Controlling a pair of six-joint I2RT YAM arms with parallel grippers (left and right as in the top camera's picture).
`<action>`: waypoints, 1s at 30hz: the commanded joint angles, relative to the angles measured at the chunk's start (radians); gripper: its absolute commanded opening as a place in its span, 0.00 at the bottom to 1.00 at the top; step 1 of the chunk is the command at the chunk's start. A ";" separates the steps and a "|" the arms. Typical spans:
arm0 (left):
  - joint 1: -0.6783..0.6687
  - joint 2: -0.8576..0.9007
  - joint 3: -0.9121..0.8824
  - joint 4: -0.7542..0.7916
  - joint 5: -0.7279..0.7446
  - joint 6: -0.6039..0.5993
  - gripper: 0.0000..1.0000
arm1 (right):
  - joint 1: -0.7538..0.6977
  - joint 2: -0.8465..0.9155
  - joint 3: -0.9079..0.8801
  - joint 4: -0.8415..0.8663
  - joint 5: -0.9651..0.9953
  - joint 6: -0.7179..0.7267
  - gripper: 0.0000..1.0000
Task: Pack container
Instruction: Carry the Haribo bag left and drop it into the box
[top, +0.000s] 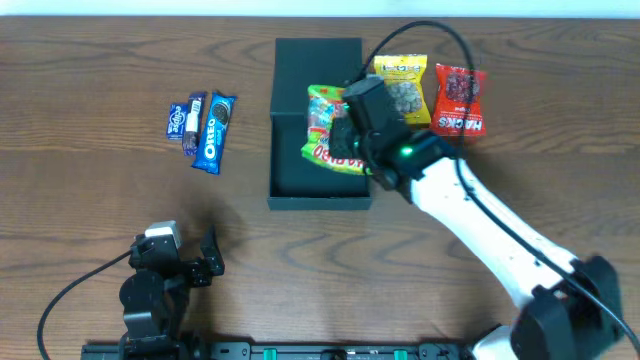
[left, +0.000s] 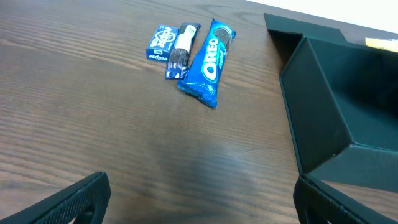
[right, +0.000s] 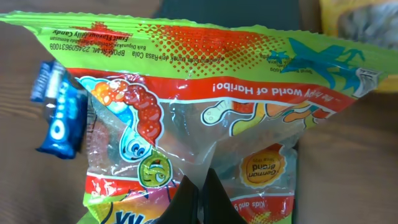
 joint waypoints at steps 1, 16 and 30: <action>0.000 -0.006 -0.016 -0.001 0.000 -0.011 0.95 | 0.018 0.059 0.010 0.003 0.030 0.057 0.01; 0.000 -0.006 -0.016 -0.001 0.000 -0.011 0.95 | 0.018 0.100 0.060 -0.032 -0.004 -0.039 0.99; 0.001 -0.006 -0.016 -0.001 -0.001 -0.006 0.95 | -0.038 0.063 0.093 -0.002 -0.004 -0.201 0.99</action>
